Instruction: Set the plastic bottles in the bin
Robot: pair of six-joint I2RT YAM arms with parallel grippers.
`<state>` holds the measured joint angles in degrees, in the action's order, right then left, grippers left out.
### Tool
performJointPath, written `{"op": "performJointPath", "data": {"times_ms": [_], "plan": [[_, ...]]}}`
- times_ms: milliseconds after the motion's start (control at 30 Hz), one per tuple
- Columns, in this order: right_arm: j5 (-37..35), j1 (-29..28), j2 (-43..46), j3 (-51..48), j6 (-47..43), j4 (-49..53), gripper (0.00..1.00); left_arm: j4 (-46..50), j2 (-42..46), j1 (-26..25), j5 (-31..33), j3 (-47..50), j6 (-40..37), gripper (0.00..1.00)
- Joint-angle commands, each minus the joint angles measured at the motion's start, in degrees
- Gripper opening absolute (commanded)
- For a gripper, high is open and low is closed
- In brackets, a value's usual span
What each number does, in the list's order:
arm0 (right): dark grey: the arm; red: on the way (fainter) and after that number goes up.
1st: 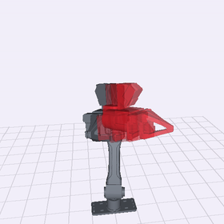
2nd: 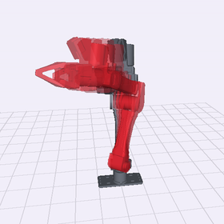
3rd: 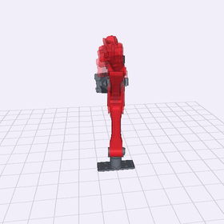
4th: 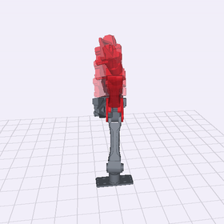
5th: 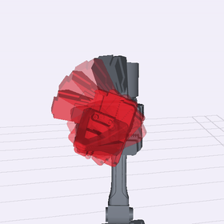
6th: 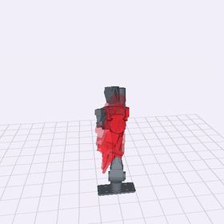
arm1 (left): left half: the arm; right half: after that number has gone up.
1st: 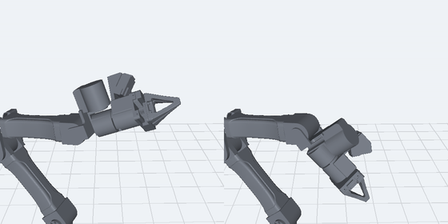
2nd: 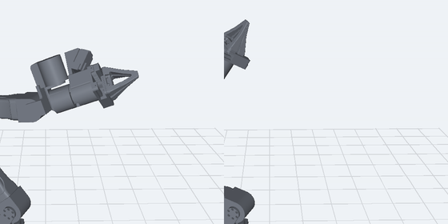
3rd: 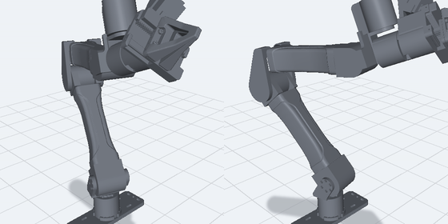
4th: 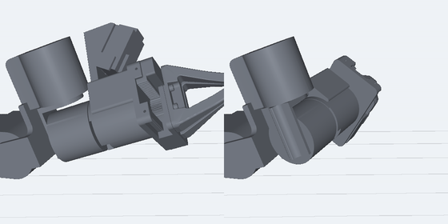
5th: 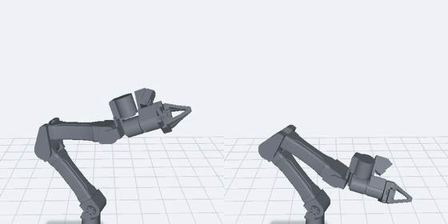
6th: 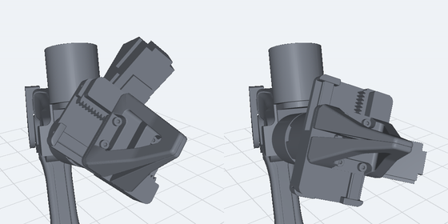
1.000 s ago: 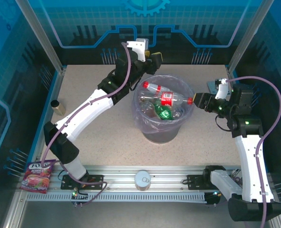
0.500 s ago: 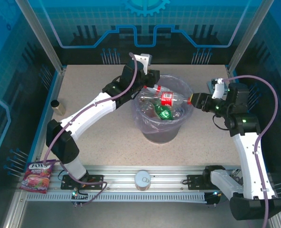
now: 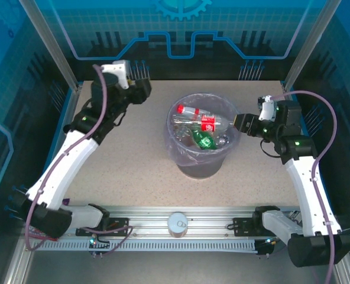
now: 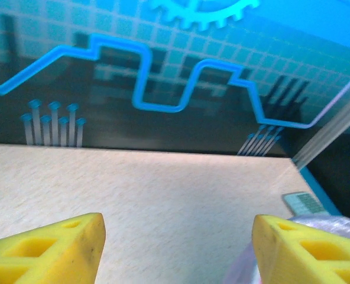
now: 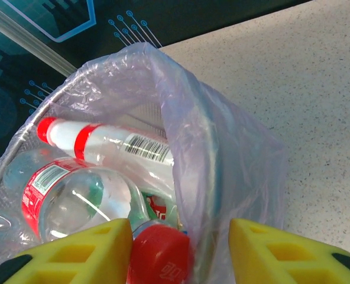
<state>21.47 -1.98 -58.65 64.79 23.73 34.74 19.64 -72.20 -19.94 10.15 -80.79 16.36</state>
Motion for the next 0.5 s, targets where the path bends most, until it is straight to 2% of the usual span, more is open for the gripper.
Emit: {"op": "performJointPath", "data": {"times_ms": [0, 100, 300, 467], "plan": [[2.5, -1.7, -2.0, -2.1, 1.3, -1.4, 0.48, 6.0, 3.7, 3.9, -3.4, 6.2, 0.0, 0.68], [3.3, -3.4, -2.9, -2.4, 2.7, -3.4, 0.47, 8.4, 7.5, 8.0, -4.9, 11.0, 0.2, 0.69], [1.0, -9.6, -6.2, -2.2, 4.8, -6.9, 0.47, 12.1, 14.4, 14.7, -2.8, 19.4, 0.3, 0.70], [-0.7, -14.7, -10.4, -1.5, 7.2, -11.4, 0.47, 14.1, 16.8, 17.1, 1.3, 24.6, -0.3, 0.71]]}}
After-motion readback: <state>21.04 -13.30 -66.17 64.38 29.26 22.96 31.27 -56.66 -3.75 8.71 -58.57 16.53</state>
